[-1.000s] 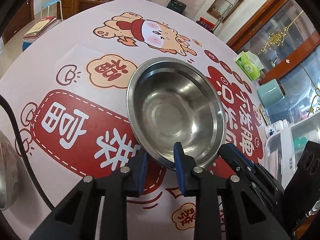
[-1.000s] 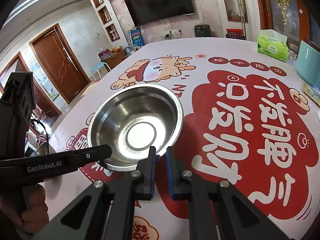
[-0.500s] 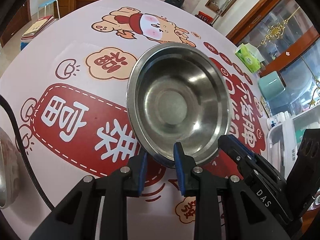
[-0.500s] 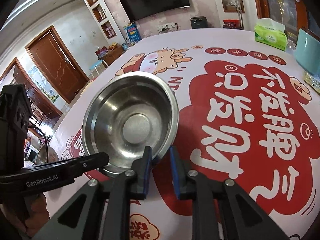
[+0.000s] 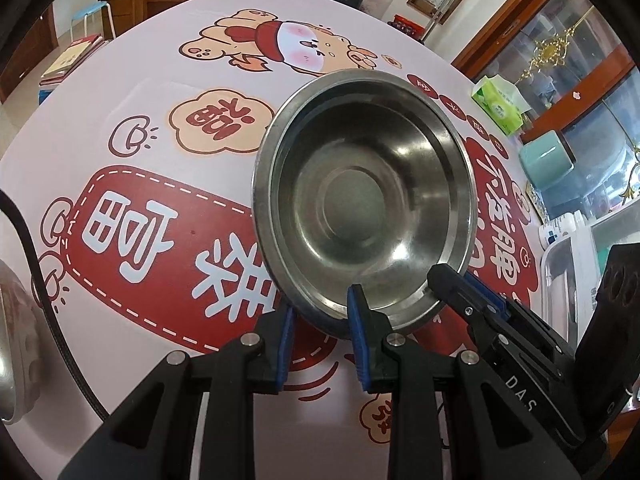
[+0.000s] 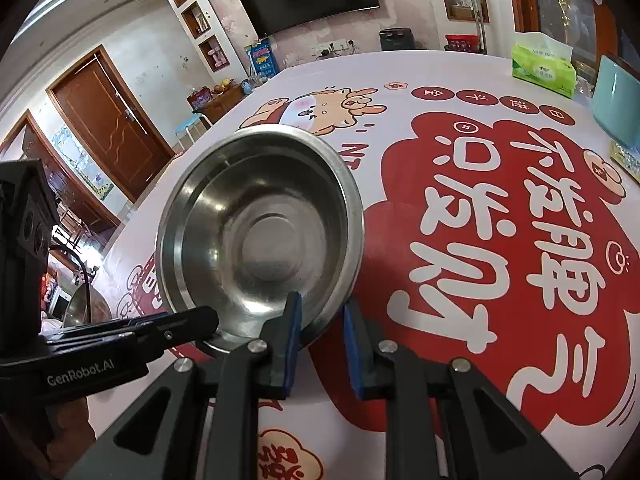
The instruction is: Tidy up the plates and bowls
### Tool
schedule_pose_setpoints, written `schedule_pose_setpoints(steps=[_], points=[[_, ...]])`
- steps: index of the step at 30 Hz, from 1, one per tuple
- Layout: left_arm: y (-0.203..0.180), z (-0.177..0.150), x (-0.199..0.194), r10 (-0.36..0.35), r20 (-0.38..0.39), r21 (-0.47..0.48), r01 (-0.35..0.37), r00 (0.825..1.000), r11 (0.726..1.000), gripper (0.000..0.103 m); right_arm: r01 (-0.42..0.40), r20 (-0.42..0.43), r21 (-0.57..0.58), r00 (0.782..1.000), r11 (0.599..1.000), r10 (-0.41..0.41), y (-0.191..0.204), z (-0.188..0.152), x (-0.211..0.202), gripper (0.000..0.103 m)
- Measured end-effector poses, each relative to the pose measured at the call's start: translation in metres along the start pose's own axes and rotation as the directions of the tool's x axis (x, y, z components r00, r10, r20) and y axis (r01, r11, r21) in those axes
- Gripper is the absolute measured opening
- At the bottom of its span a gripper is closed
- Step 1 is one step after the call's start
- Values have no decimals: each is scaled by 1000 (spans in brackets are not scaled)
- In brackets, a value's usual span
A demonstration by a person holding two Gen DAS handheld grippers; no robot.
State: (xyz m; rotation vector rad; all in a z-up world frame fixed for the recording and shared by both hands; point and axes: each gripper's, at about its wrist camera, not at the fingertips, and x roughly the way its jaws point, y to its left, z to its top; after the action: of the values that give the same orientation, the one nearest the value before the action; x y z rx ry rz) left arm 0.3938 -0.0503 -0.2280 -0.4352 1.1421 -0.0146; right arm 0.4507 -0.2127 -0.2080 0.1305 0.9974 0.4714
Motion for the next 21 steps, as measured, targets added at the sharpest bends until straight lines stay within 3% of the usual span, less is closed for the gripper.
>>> schedule_pose_setpoints(steps=[11, 21], points=[[1, -7, -9, -22, -21, -22, 22, 1000, 1000, 25, -5, -31, 42, 999, 999, 6, -3, 2, -7, 17], [-9, -21, -48, -48, 16, -19, 48, 999, 999, 25, -10, 13, 30, 1000, 1000, 9, 11, 1, -46, 16]])
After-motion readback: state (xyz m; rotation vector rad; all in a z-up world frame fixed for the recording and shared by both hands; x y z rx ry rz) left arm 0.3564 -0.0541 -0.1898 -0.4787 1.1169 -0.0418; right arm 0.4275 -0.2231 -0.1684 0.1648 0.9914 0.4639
